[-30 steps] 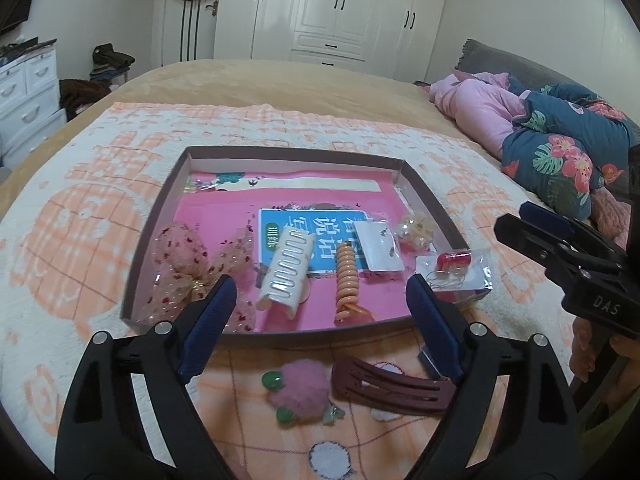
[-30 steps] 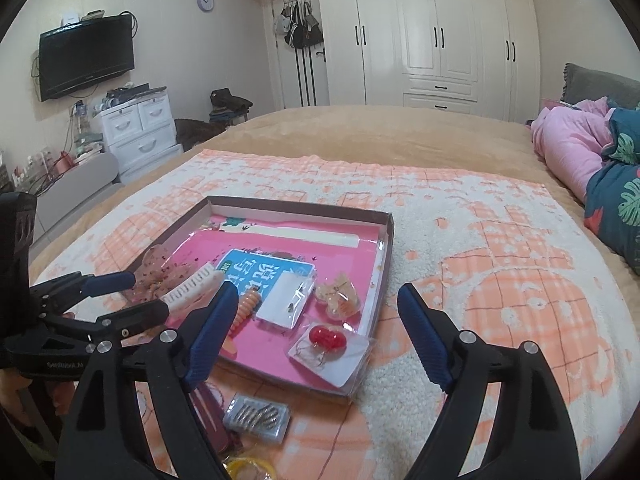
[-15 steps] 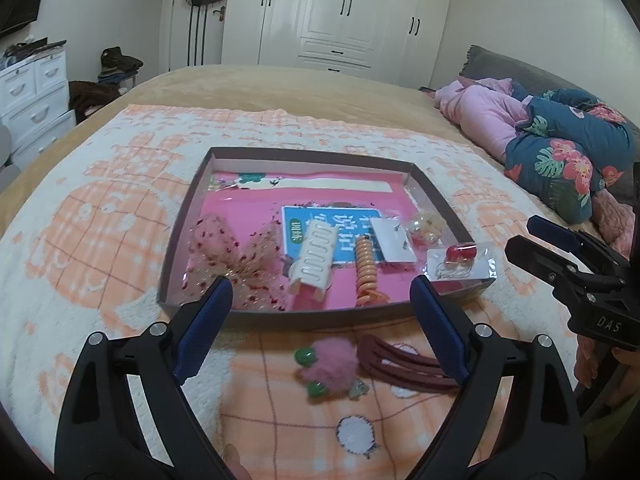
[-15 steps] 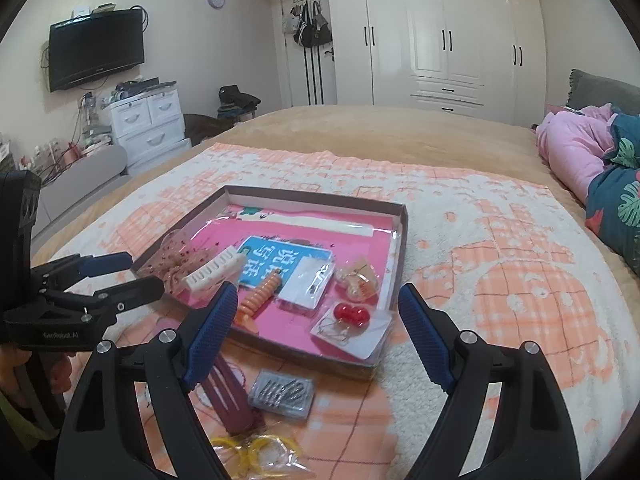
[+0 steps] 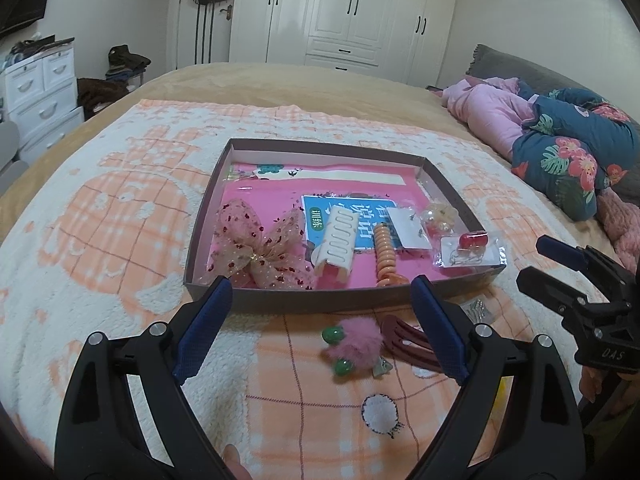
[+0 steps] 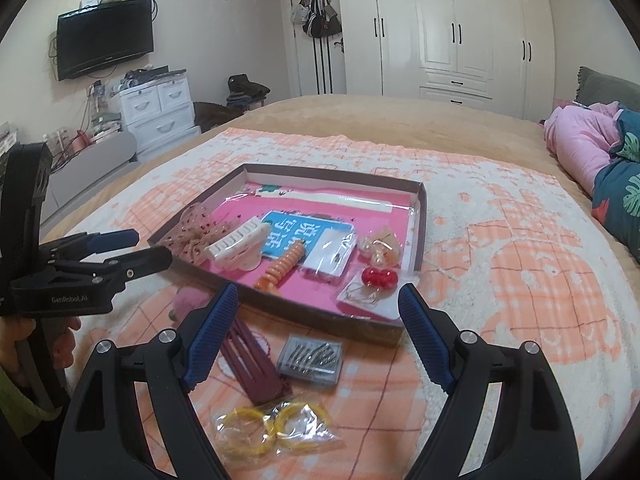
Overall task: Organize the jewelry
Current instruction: 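Move the left tool to the pink pom-pom clip and grasp it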
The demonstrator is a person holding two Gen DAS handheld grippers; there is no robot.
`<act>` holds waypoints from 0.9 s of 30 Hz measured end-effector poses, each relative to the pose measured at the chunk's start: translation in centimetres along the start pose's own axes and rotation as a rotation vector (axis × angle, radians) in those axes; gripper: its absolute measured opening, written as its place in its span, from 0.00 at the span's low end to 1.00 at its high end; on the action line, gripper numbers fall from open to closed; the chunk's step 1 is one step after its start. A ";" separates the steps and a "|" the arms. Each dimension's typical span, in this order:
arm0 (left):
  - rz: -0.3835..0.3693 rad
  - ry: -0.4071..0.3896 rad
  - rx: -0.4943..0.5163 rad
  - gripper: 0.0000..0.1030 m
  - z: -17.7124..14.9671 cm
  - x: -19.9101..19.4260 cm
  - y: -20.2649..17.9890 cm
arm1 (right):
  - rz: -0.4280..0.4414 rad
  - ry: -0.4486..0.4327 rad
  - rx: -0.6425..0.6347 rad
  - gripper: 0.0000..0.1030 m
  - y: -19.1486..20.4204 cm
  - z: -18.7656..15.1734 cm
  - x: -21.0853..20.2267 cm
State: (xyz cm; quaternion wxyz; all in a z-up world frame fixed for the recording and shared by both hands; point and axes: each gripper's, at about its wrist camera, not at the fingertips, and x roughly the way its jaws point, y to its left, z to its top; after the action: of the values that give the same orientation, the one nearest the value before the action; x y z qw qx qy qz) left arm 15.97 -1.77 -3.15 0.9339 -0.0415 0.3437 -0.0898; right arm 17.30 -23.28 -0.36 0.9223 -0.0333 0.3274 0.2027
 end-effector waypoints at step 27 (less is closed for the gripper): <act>0.005 0.025 0.043 0.87 -2.7 -1.8 0.9 | 0.015 0.046 -0.055 0.81 2.8 -3.8 -1.6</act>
State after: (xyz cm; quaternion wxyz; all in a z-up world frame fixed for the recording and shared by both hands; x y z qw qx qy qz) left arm 12.96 -0.62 -4.14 0.9303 -0.0195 0.3535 -0.0955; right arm 12.80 -22.07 -2.15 0.9118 -0.0608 0.3428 0.2176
